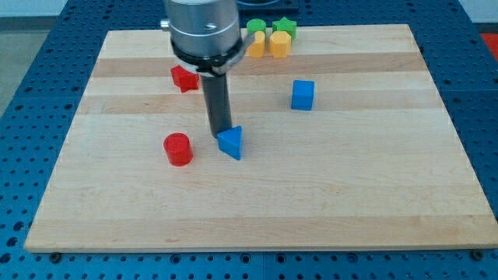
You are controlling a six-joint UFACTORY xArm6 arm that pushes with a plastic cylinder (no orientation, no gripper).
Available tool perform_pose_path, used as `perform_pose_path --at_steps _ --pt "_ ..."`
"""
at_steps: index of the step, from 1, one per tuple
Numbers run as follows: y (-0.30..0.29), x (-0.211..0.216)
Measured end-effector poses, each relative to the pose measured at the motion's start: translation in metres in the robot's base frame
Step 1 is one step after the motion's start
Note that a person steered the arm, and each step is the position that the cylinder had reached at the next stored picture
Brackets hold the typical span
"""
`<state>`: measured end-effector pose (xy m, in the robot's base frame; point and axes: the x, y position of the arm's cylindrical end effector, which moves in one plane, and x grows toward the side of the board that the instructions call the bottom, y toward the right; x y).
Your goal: Push the blue triangle to the bottom center of the board
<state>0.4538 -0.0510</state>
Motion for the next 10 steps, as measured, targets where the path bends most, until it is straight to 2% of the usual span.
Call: perform_pose_path --at_steps 3,8,10 --pt "0.048 0.016" --pt "0.049 0.092" --pt "0.050 0.098"
